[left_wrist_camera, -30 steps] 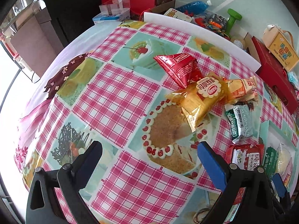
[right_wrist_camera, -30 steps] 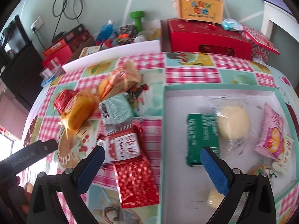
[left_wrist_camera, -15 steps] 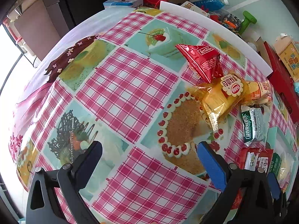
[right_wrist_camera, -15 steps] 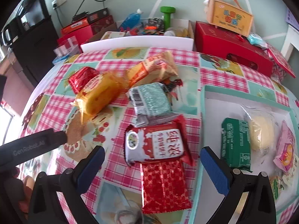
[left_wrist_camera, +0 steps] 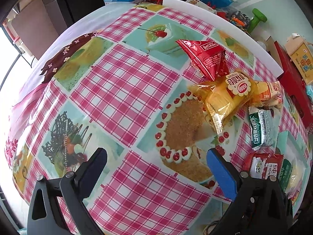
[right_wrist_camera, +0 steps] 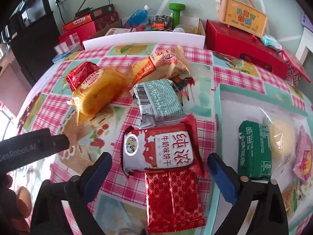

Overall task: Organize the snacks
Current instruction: 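Grasp the red-white milk biscuit packet with the right tool, then carry the biscuit packet over the tray with the right tool while the left grasps the red patterned packet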

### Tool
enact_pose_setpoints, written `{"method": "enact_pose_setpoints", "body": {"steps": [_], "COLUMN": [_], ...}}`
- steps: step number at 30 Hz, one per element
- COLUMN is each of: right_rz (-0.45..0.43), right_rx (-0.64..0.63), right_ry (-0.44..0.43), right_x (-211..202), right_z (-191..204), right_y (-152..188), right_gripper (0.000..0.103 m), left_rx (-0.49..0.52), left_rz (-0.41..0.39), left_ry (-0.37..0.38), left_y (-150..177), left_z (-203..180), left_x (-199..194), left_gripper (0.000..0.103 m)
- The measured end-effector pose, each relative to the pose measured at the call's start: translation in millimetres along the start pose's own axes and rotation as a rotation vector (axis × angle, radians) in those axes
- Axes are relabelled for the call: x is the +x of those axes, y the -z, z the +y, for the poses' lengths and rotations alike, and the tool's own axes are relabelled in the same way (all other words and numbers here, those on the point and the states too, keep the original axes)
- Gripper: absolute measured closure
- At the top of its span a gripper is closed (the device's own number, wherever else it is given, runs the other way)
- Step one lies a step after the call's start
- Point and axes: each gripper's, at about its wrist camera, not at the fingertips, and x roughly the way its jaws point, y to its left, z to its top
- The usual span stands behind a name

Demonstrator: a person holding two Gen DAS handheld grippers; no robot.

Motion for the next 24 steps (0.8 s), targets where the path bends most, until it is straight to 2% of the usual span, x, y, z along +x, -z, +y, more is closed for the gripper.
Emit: {"method": "enact_pose_setpoints", "body": {"steps": [4,10,19,24], "right_rz": [-0.01,-0.012,-0.052,-0.053], "right_rx": [-0.001,0.023,0.095,0.131], "right_ry": [0.011,-0.02,-0.072,-0.033], "right_x": [0.2,-0.9,-20.7,-34.9], "right_z": [-0.6,-3.6,-20.6,-33.2], "right_y": [0.2,0.8,-5.6,-7.2], "right_gripper": [0.021,0.036,0.038,0.038], "left_rx": [0.011,0.023,0.05,0.075], "left_rz": [0.0,0.0,0.0,0.003], "left_ry": [0.003,0.01,0.04,0.058], "left_y": [-0.2,-0.6,-0.9,1.3], "left_z": [-1.1,-5.4,-24.1,-43.6], "left_x": [0.6,0.3,-1.6,-1.1], "left_gripper": [0.002,0.002,0.002,0.002]}}
